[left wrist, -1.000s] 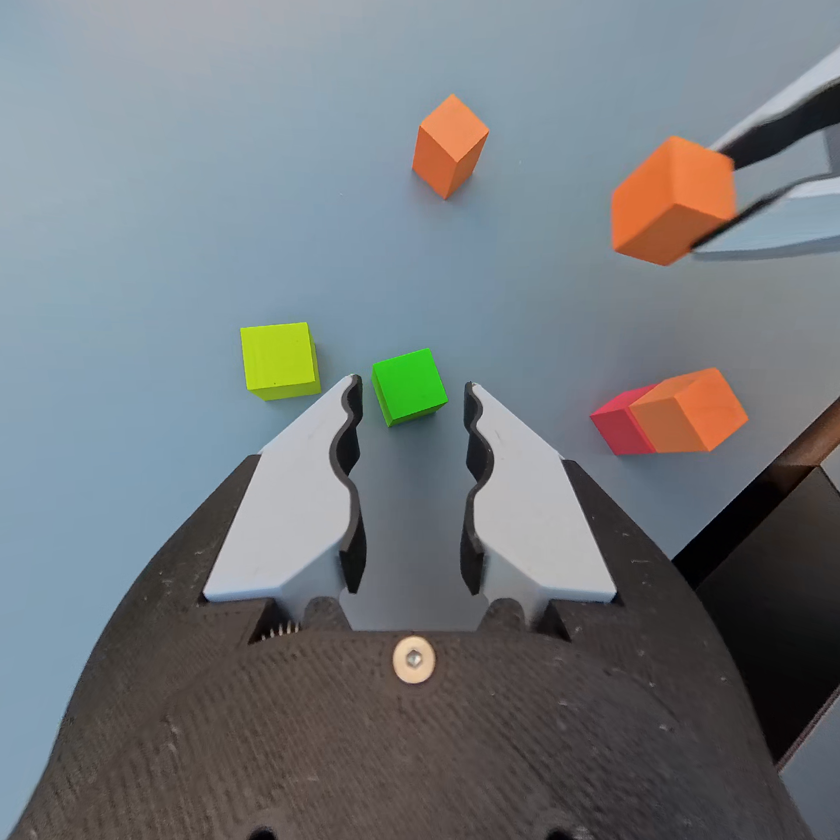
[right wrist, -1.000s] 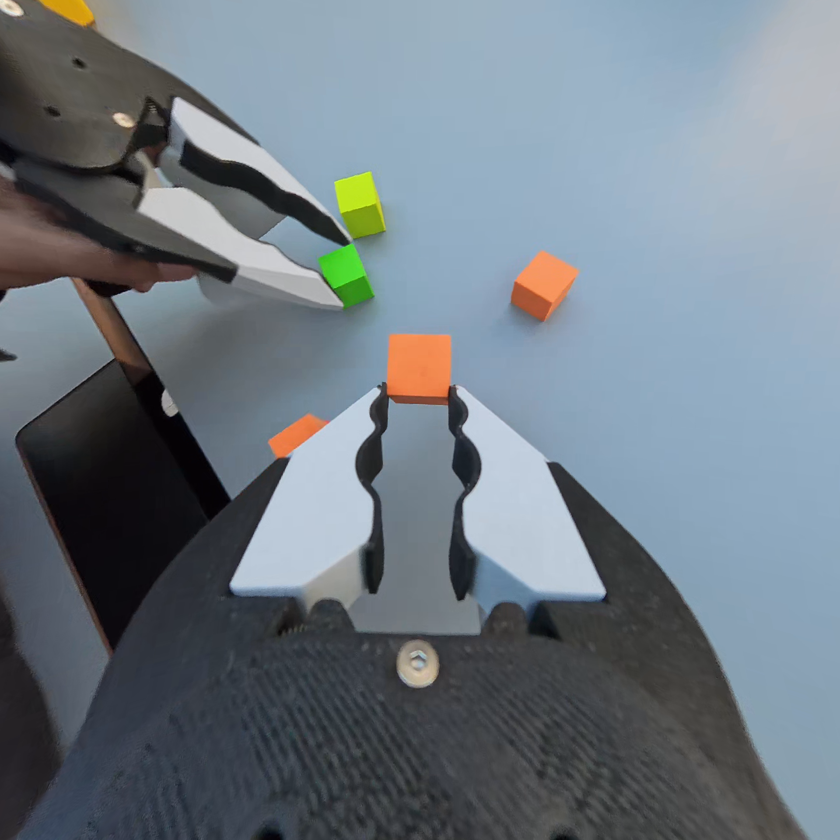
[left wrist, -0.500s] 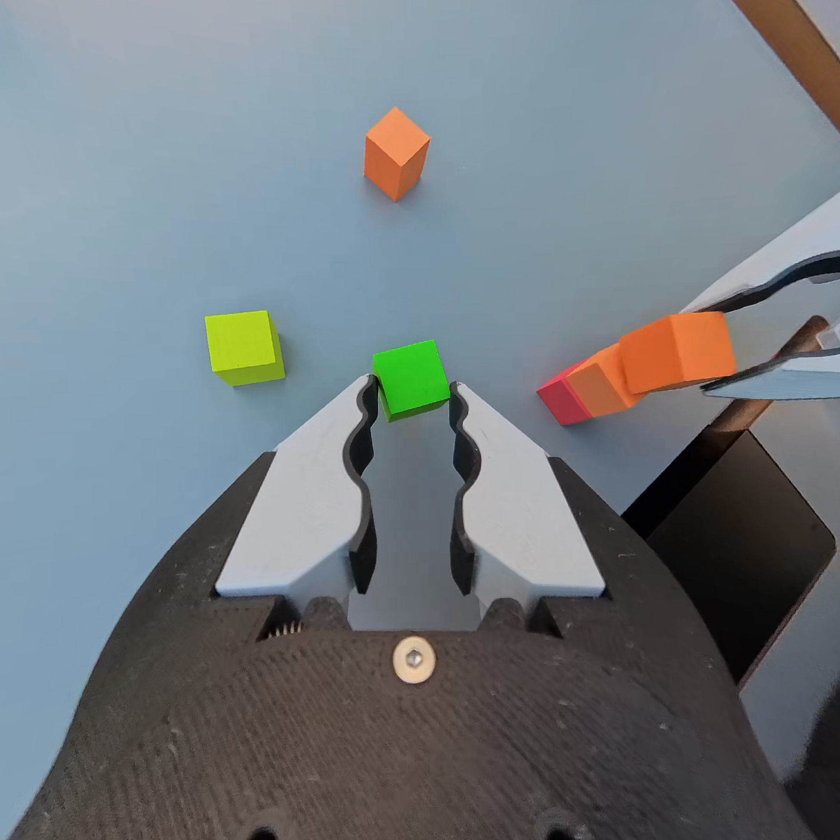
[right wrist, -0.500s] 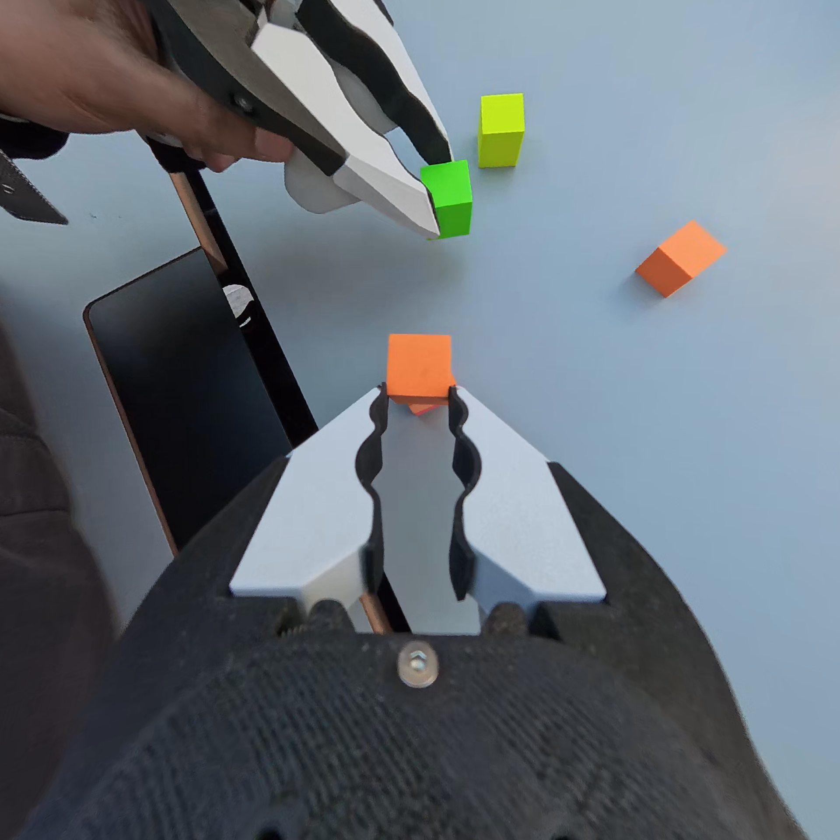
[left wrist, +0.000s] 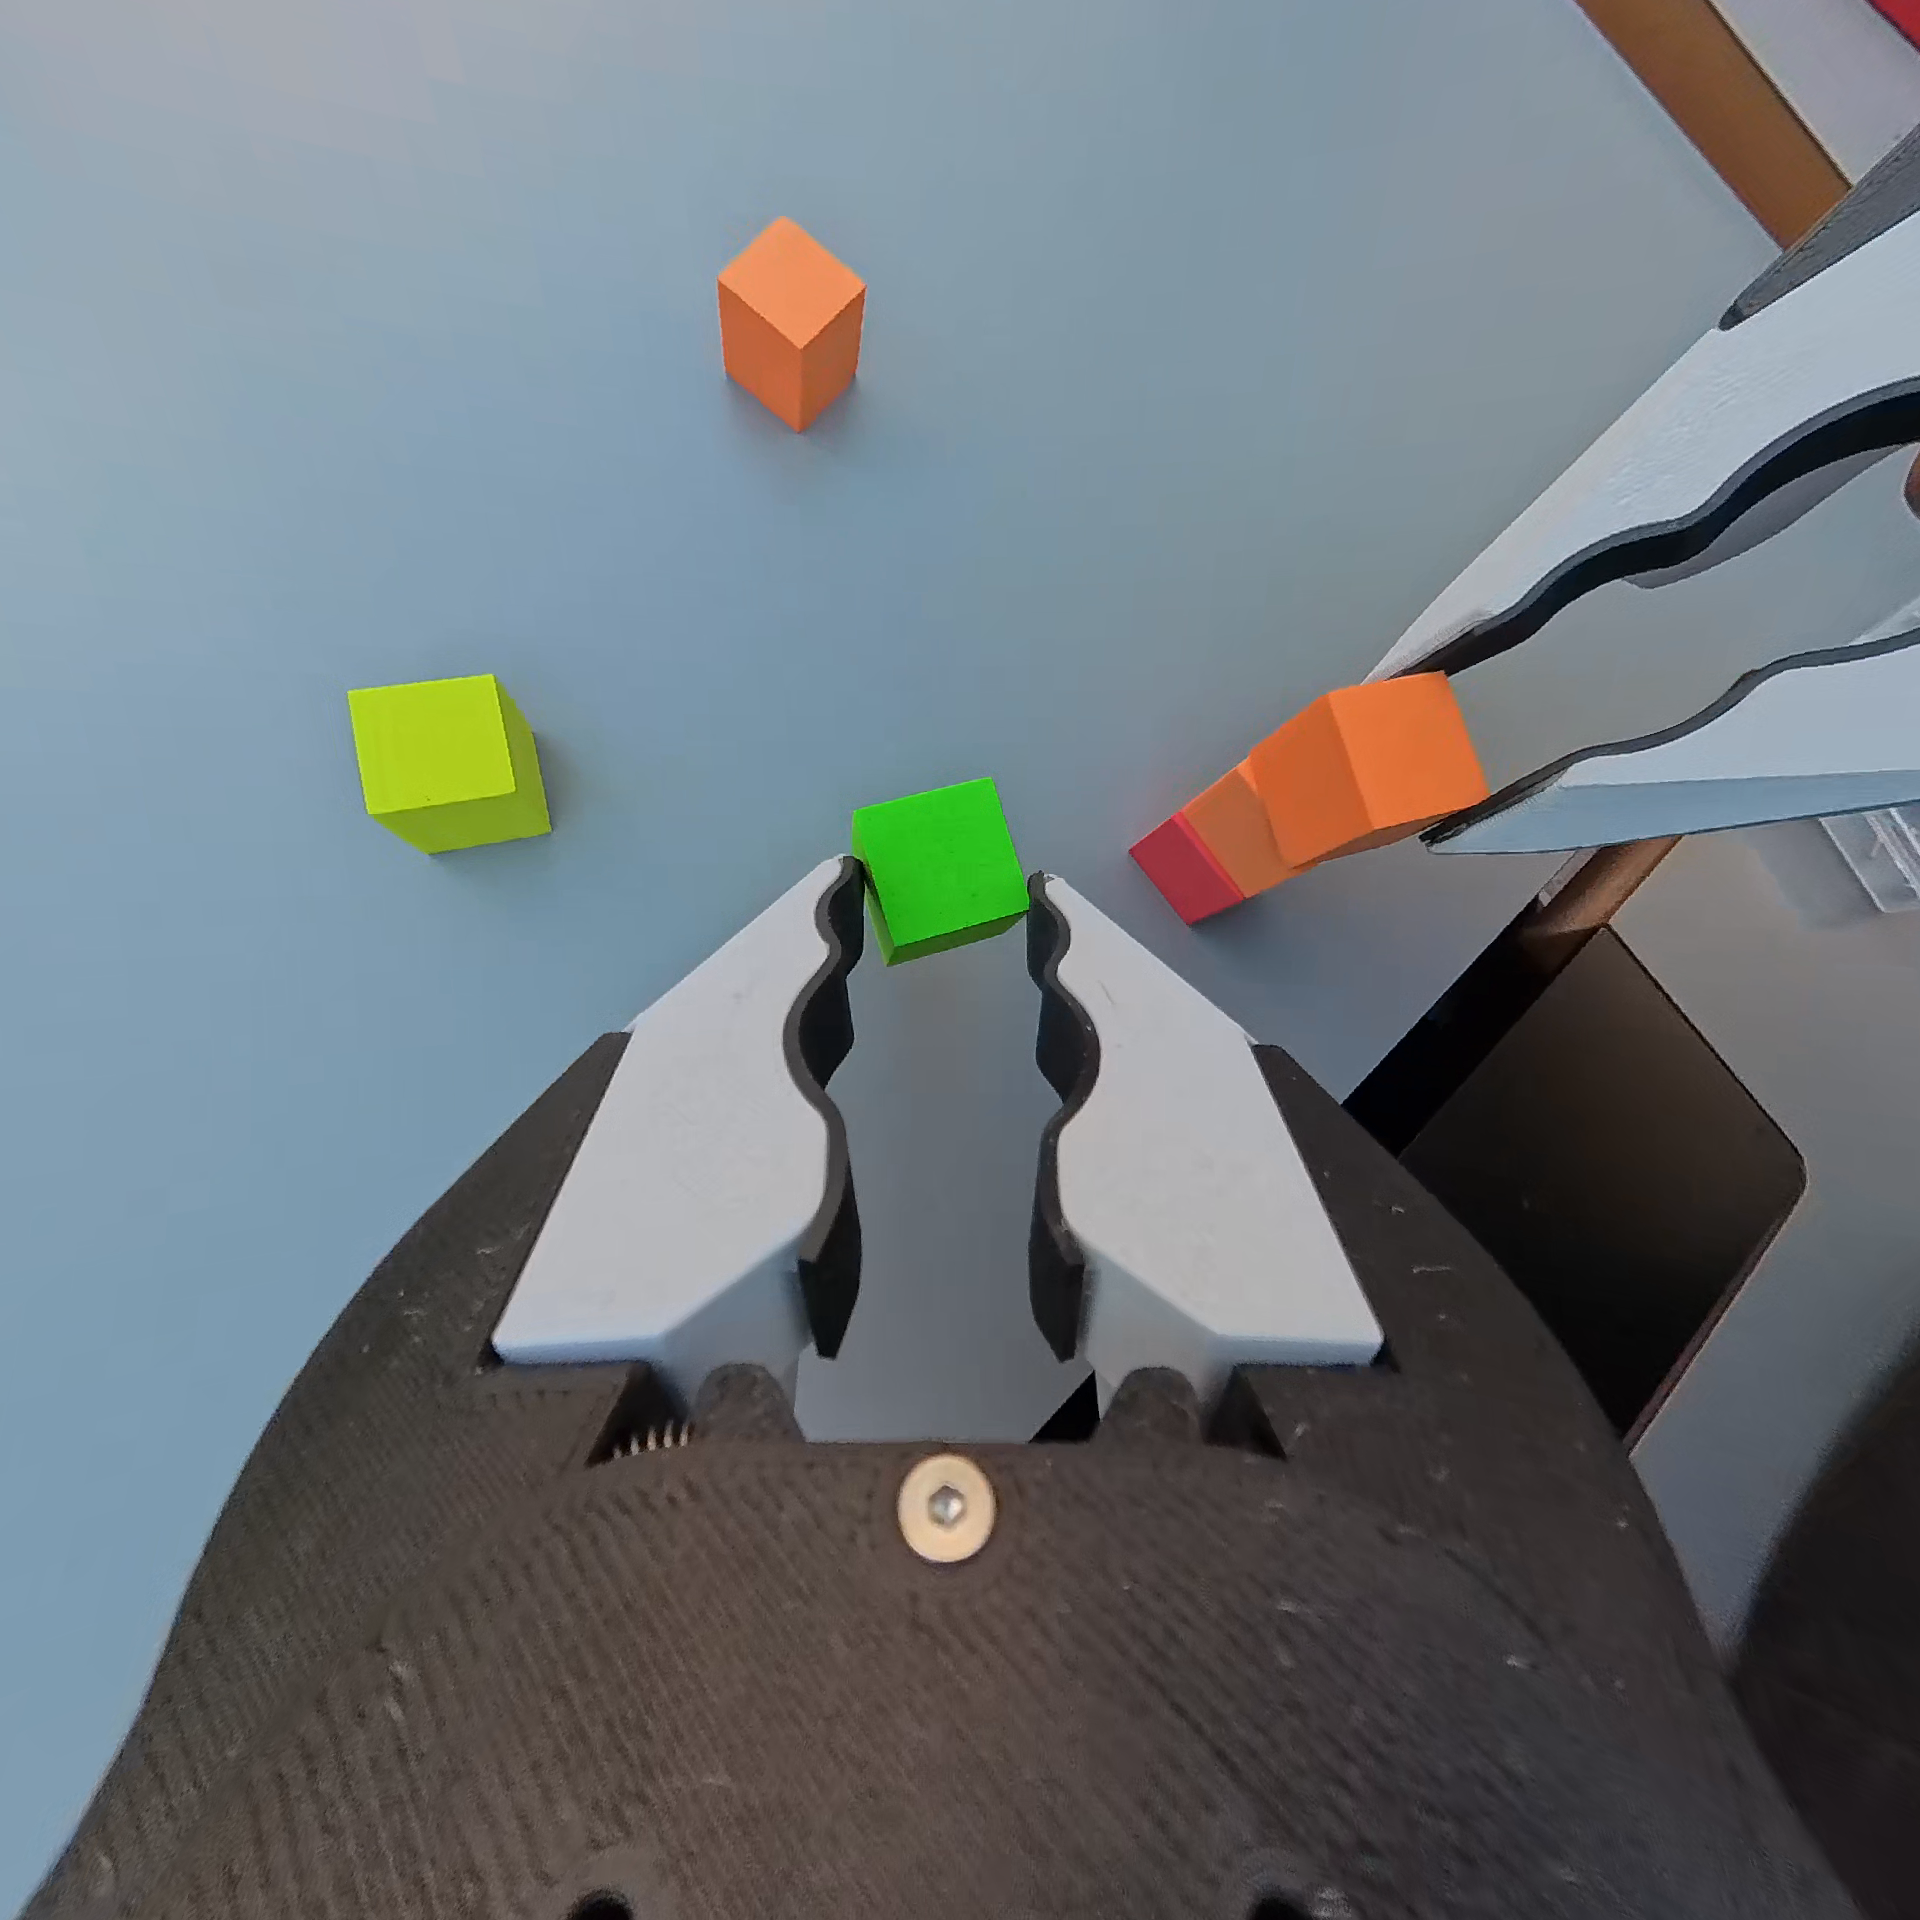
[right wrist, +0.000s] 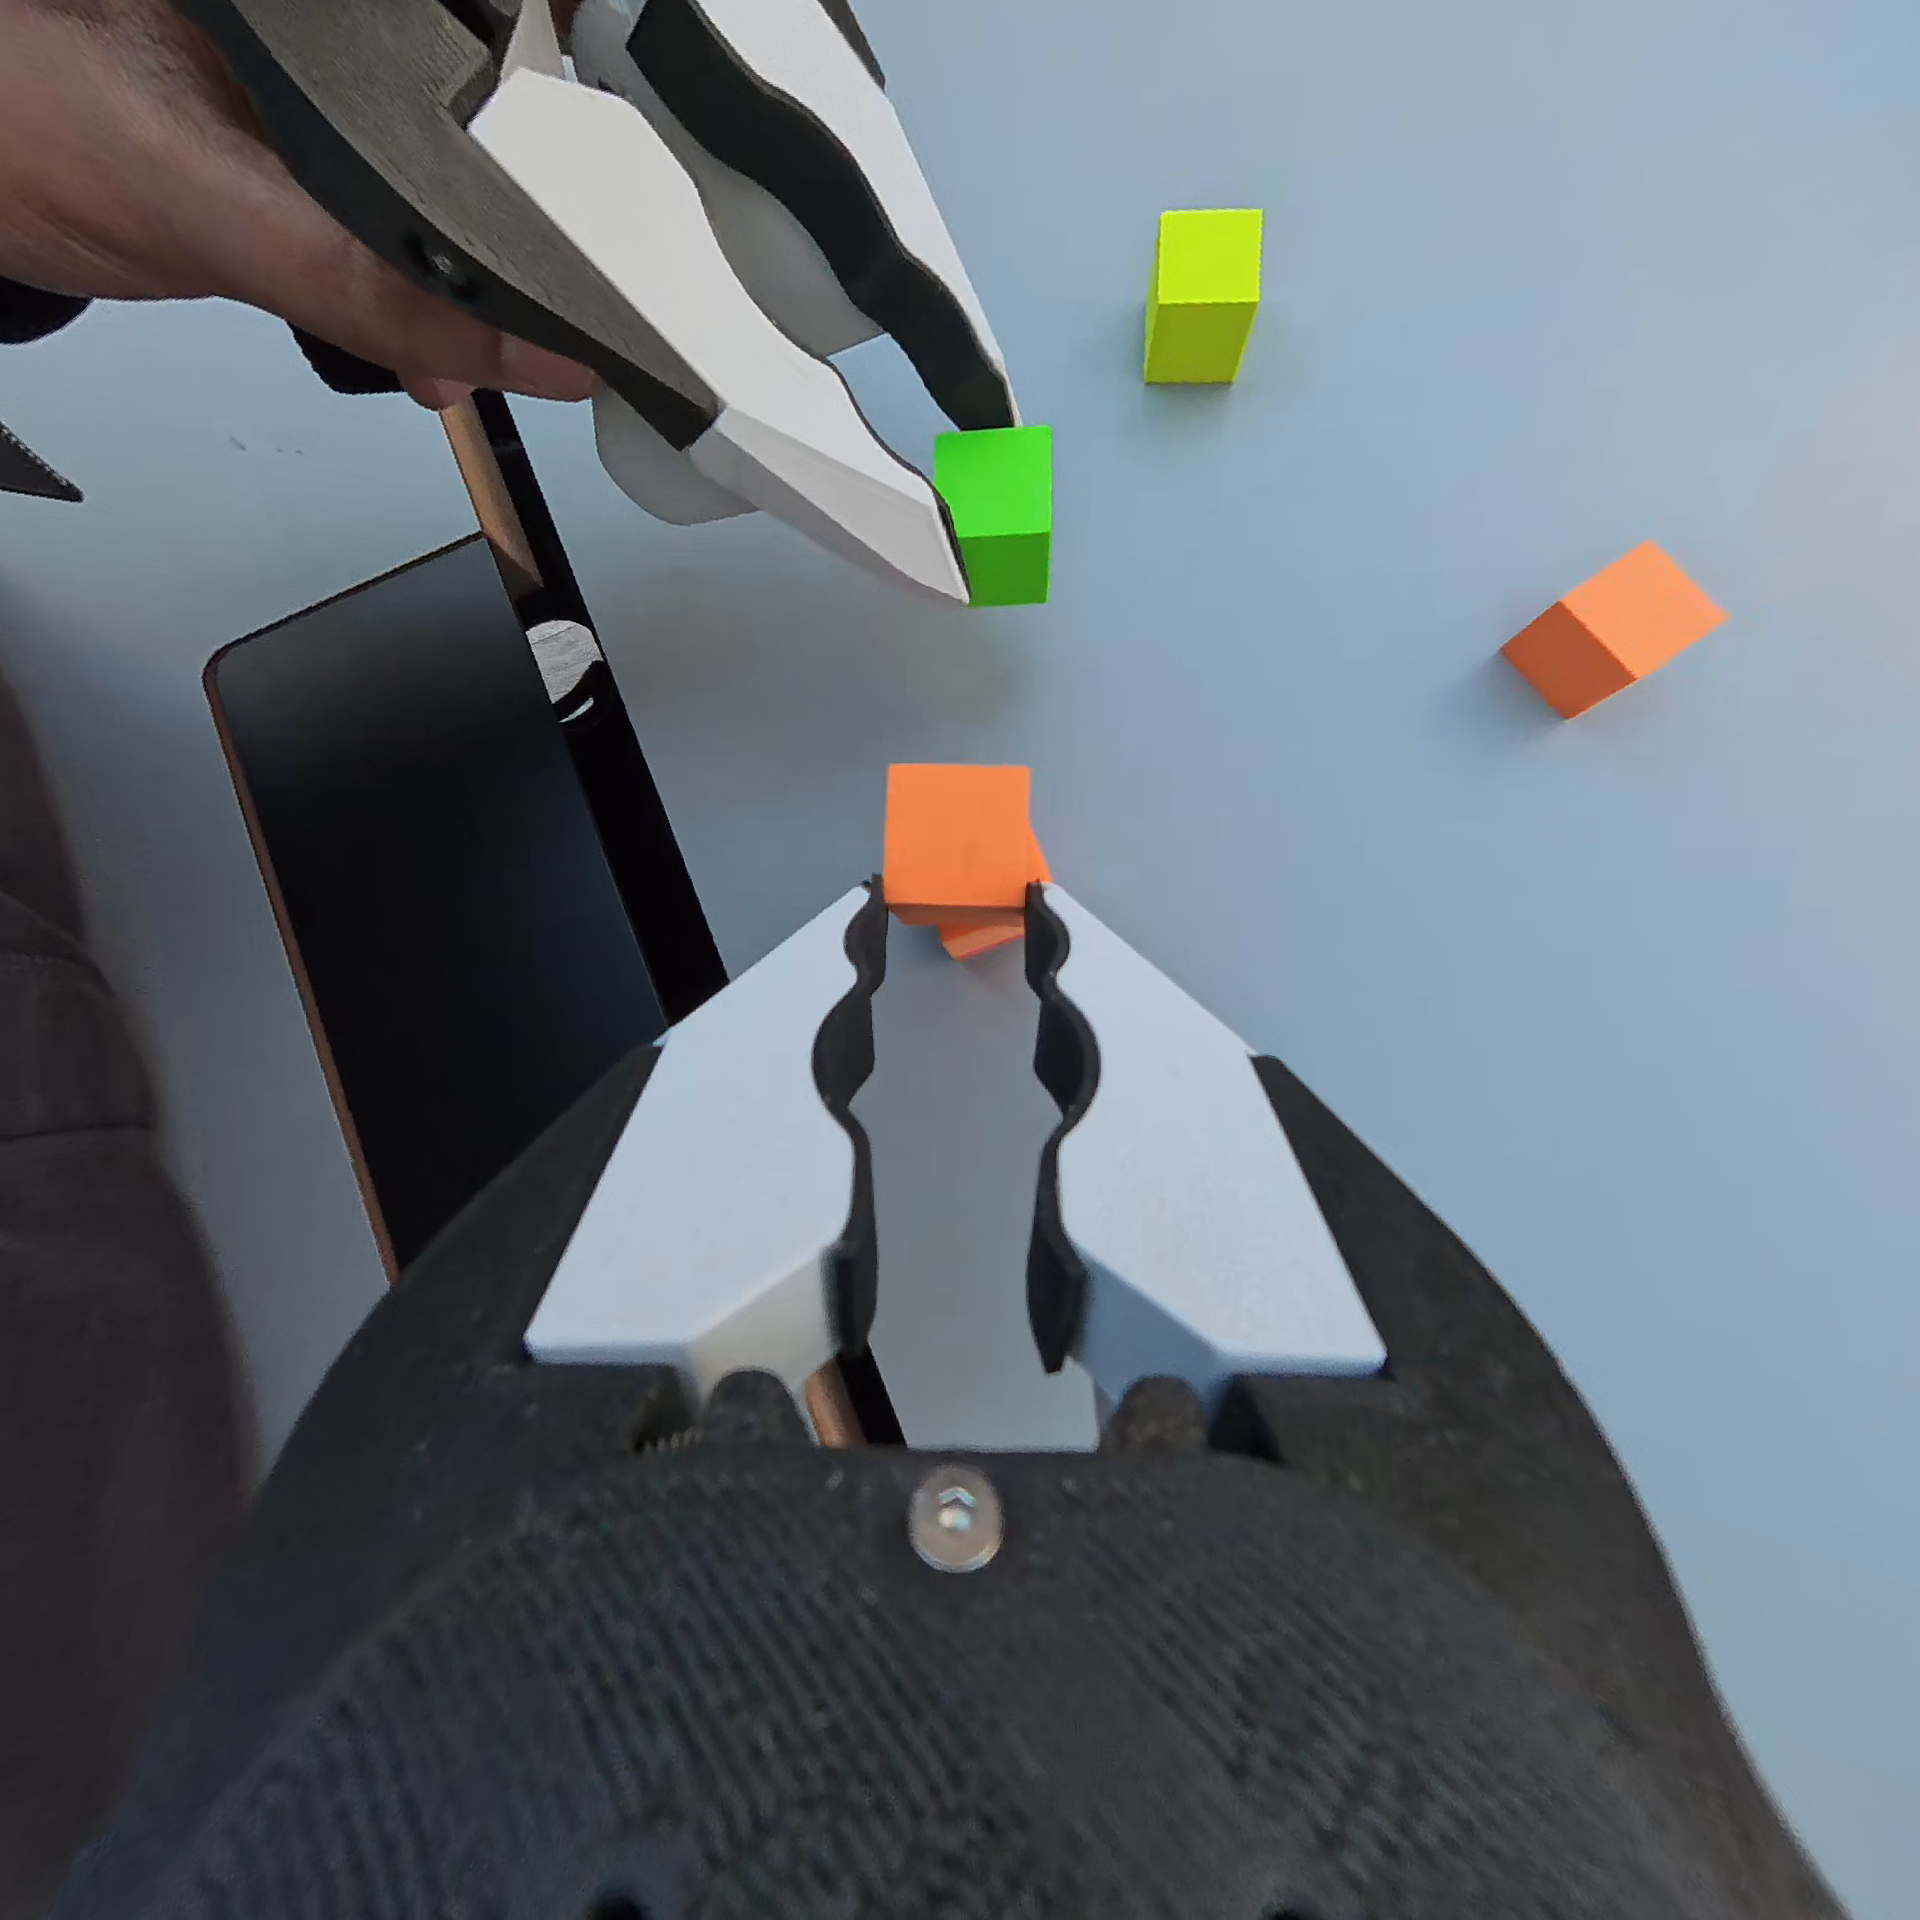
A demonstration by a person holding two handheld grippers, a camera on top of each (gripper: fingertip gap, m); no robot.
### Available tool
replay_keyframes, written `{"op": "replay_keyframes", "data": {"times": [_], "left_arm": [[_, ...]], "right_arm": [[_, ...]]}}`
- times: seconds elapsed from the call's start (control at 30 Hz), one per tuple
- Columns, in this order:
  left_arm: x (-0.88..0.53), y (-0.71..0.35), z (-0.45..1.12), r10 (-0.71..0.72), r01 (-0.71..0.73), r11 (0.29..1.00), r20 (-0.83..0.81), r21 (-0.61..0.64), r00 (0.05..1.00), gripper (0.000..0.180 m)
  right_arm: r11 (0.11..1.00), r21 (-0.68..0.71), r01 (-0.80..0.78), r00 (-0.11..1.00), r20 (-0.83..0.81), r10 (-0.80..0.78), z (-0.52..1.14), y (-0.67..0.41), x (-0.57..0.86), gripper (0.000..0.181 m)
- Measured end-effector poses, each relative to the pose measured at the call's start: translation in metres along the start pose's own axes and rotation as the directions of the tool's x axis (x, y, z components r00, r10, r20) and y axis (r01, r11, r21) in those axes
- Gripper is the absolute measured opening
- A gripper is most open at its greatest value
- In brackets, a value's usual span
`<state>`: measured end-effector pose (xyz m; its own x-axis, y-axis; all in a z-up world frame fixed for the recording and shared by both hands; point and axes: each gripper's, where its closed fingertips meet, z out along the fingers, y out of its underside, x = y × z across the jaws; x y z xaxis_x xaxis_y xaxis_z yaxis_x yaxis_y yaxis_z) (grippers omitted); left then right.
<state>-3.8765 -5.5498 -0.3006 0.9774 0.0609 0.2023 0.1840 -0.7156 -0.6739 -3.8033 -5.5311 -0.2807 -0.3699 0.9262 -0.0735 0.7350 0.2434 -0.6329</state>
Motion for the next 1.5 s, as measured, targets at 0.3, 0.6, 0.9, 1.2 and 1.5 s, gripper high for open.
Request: {"op": "replay_keyframes", "data": {"times": [0.3, 0.6, 0.9, 1.2, 1.5], "left_arm": [[0.024, -0.027, -0.018, 0.035, -0.026, 0.996, -0.106, 0.088, 0.994, 0.029], [0.082, -0.034, -0.024, 0.203, -0.173, 0.977, -0.282, 0.127, 0.938, 0.029], [0.086, -0.032, -0.008, 0.215, -0.206, 0.977, -0.258, 0.063, 0.942, 0.030], [0.064, -0.030, -0.023, 0.164, -0.148, 0.985, -0.221, 0.085, 0.961, 0.042], [-0.075, -0.013, -0.020, -0.190, 0.168, 0.978, 0.203, 0.121, 0.961, 0.053]], "right_arm": [[1.000, -0.002, -0.011, 1.000, -0.029, 0.011, -0.004, 0.006, 0.002, 0.048], [0.995, 0.006, -0.097, 0.992, -0.084, 0.097, -0.016, 0.026, 0.007, 0.046], [0.994, 0.008, -0.111, 0.987, -0.118, 0.111, -0.023, 0.029, 0.010, 0.045], [0.975, 0.082, -0.208, 0.972, -0.096, 0.215, -0.025, 0.022, 0.032, 0.049], [0.946, 0.135, -0.295, 0.944, -0.112, 0.311, 0.002, -0.010, 0.110, 0.068]]}}
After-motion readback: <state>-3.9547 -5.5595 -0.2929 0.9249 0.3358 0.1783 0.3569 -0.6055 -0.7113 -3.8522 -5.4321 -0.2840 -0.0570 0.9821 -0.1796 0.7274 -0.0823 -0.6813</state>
